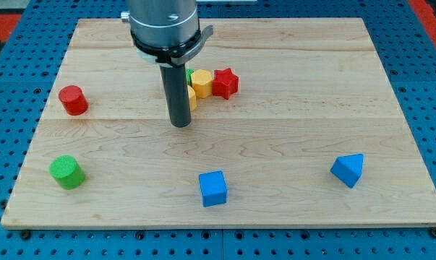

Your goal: Slide the blue triangle a bit left

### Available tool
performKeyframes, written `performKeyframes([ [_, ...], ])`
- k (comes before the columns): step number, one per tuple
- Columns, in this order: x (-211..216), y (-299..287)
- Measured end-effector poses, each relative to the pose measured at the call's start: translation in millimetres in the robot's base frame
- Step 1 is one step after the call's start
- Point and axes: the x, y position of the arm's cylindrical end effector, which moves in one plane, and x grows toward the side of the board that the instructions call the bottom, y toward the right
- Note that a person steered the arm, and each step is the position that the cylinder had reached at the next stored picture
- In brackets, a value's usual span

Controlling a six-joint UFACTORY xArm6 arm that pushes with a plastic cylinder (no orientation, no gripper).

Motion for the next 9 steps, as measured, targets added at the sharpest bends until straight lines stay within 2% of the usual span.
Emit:
performKeyframes([
  [1, -23, -13],
  [3, -18, -28],
  [4, 17, -22],
  [5, 28, 38],
  [6, 28, 162],
  [7, 44, 263],
  [8, 100, 265],
  [9, 108, 221],
])
